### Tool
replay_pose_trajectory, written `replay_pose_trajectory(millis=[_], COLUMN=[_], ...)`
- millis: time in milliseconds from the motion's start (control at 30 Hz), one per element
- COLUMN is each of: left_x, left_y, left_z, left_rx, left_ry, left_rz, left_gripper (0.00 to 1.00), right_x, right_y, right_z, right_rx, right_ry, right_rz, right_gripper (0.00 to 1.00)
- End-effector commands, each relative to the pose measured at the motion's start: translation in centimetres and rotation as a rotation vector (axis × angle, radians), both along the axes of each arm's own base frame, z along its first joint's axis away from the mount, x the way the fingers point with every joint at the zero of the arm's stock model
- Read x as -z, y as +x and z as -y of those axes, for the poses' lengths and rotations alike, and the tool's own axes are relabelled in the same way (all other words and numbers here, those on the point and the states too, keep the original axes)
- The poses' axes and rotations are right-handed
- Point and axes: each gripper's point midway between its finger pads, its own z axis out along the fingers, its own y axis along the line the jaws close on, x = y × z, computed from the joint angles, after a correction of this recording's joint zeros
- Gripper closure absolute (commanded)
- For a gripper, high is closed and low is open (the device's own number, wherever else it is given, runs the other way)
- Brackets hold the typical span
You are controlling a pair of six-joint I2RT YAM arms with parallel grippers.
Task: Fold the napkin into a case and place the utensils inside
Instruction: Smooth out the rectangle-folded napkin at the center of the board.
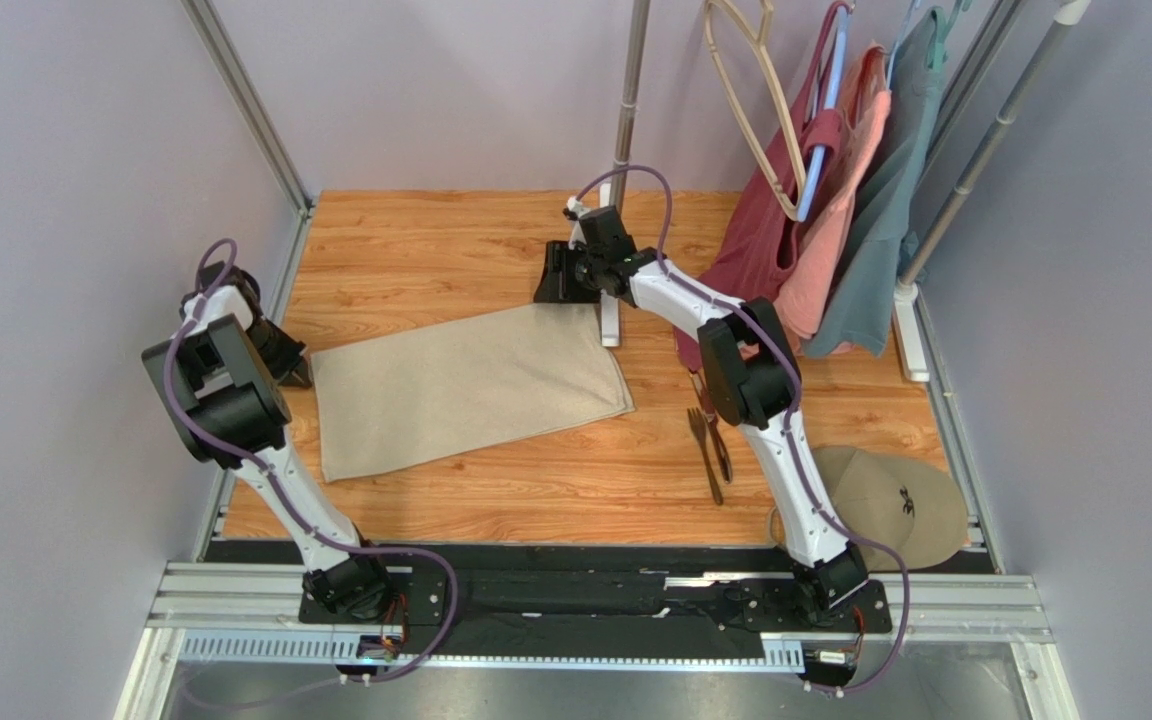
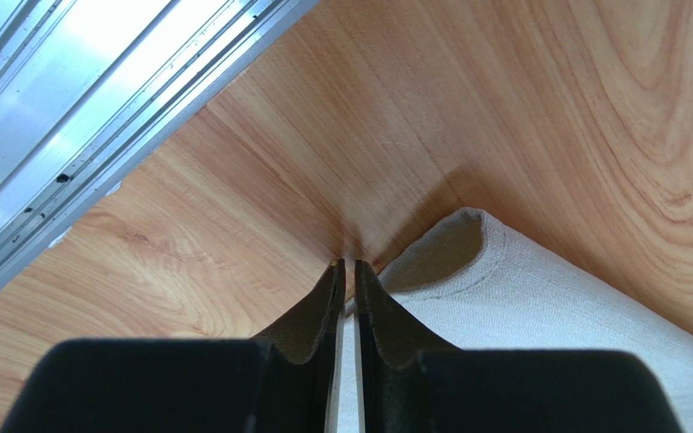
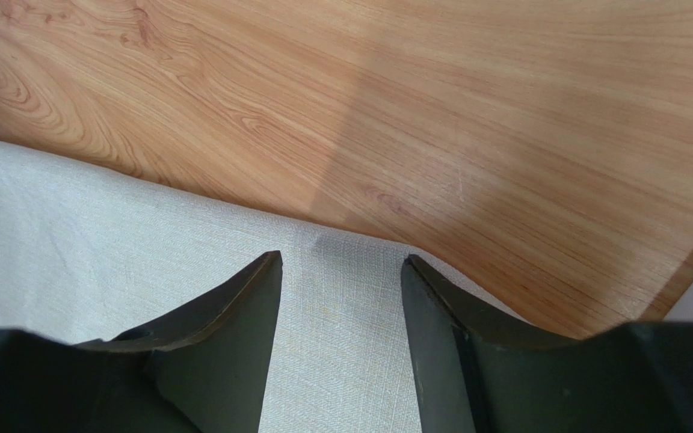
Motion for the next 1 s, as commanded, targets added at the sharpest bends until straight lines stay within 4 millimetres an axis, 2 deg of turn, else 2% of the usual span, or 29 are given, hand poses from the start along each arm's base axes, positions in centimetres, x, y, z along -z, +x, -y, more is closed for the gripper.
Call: replay_pose_trajectory(millis=[0, 67, 200, 233, 300, 333, 367, 400, 467, 500, 533, 600, 633, 733, 867, 967], left_x=[-3.7, -5.2, -7.9, -7.4, -7.2, -6.2, -5.7, -4.1, -3.4, -1.9, -1.8, -0.7, -0.8, -0.2, -0.3, -0.1], left_y=[1.1, 1.2, 1.9, 1.5, 1.8, 1.7, 1.8, 1.2, 1.3, 0.6, 0.7, 0.2, 0.6, -0.1, -0.7, 0.3], left_z=[-0.1, 2.0, 6.0, 7.2, 8.1, 8.2, 8.1, 8.1, 6.6, 6.3, 5.2, 5.0, 4.2, 2.1, -1.3, -0.4], left_rx=[0.049, 0.072, 0.087, 0.088, 0.068, 0.061, 0.06, 0.055, 0.046, 0.041, 0.026, 0.046, 0.051, 0.096, 0.116, 0.123], left_ry=[0.067, 0.031, -0.036, -0.086, -0.134, -0.155, -0.157, -0.177, -0.12, -0.12, -0.084, -0.102, -0.073, -0.012, 0.107, 0.041], left_rz=[0.104, 0.175, 0.324, 0.33, 0.361, 0.334, 0.316, 0.249, 0.189, 0.12, 0.086, 0.012, 0.004, -0.114, -0.183, -0.147], left_gripper=[0.81, 0.75, 0.72, 0.73, 0.75, 0.76, 0.77, 0.8, 0.81, 0.82, 0.84, 0.9, 0.91, 0.94, 0.94, 0.95], right_x=[-4.5, -6.3, -7.7, -7.8, -7.3, -7.1, -6.8, -6.7, -6.2, -5.7, -5.4, -5.0, -4.6, -4.3, -4.0, -3.8], right_y=[0.5, -0.5, -1.8, -2.2, -2.4, -2.5, -2.8, -3.4, -4.1, -4.6, -4.9, -5.4, -5.9, -6.6, -7.6, -7.9], right_z=[-1.0, -1.9, -2.2, -2.2, -0.7, -0.4, -0.1, 0.0, -0.2, -0.3, -0.5, -1.0, -1.5, -2.4, -2.6, -2.5], right_rx=[-0.03, -0.056, -0.058, -0.06, -0.019, -0.026, -0.031, -0.045, -0.067, -0.079, -0.084, -0.086, -0.094, -0.093, -0.099, -0.107], right_ry=[0.042, 0.051, 0.04, 0.033, -0.025, -0.05, -0.064, -0.062, -0.048, -0.04, -0.036, -0.03, -0.031, -0.053, -0.122, -0.13], right_rz=[0.062, 0.089, 0.099, 0.099, 0.09, 0.102, 0.1, 0.094, 0.073, 0.052, 0.042, 0.032, 0.024, 0.023, 0.037, 0.035], right_gripper=[0.43, 0.4, 0.39, 0.39, 0.39, 0.39, 0.39, 0.39, 0.4, 0.4, 0.4, 0.41, 0.41, 0.42, 0.42, 0.43])
